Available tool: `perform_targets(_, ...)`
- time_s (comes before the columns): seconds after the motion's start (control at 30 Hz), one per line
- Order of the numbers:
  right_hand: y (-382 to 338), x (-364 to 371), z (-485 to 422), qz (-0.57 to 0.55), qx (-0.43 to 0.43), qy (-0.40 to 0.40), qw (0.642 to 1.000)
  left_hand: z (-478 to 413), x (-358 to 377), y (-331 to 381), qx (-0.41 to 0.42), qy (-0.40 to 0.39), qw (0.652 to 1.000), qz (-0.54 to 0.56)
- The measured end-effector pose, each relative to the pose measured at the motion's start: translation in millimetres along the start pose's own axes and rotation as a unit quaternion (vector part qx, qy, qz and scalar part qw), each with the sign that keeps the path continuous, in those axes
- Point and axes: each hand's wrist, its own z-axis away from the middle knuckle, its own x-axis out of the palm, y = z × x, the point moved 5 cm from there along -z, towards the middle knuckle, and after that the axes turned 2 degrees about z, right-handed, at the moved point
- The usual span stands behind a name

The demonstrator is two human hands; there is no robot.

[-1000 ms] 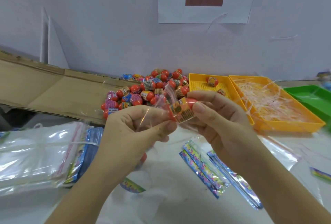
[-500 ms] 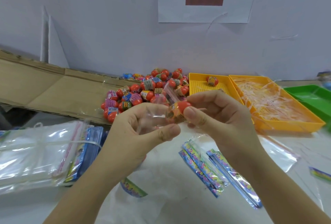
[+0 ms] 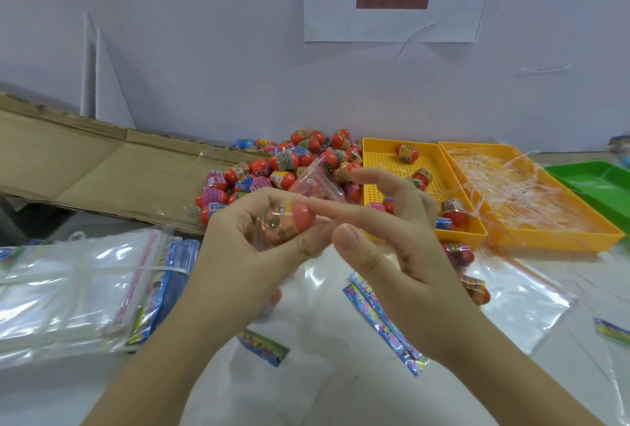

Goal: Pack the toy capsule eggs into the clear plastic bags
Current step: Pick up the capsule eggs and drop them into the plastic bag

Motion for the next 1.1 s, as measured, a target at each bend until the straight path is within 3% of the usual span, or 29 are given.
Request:
perform_targets(0.2, 0.1, 0.1, -1.2, 0.008, -0.002, -0.089, 0.996, -1.3, 4.2, -5.5, 0.025, -0.074, 0.995, -0.055)
perform_targets(0.37, 7.7, -22.7, -12.3, -0.200, -0.014, -0.021, 0.980, 0.1, 6.1, -4.9, 0.035, -0.110, 0.992, -0.056)
perform_targets(0.43, 16.1, -17.5, -12.2, -0.246, 0.034, -0.105, 0.963, 3.5, 9.5, -4.6, 0.076, -0.111, 0.983, -0.127)
perform_targets(0.5, 17.4, -8.9, -9.3, -0.223, 0.045, -0.177, 0.958, 7.0, 13.9, -4.1, 0.103, -0.110, 0.974, -0.169)
perform_targets(0.73, 27.6, 6.6, -4.7, -0.265, 0.140, -0.263, 0.917, 9.0, 12.6, -7.5, 0.056, -0.137, 0.981, -0.123)
perform_targets(0.9, 35.2, 2.1, -11.1, -0.262, 0.137, -0.159, 0.942, 8.1, 13.3, -6.3, 0.066, -0.089, 0.968, -0.224)
perform_targets(1.0, 47.7, -8.8, -16.0, -0.369, 0.196, -0.039, 0.908, 4.5, 3.7, 0.2, 0.132, 0.031, 0.945, -0.298)
perform_targets(1.1, 57.5, -16.2, -16.8, -0.447, 0.235, 0.068, 0.860, 0.8, -14.3, -9.4, 0.051, 0.161, 0.966, -0.196)
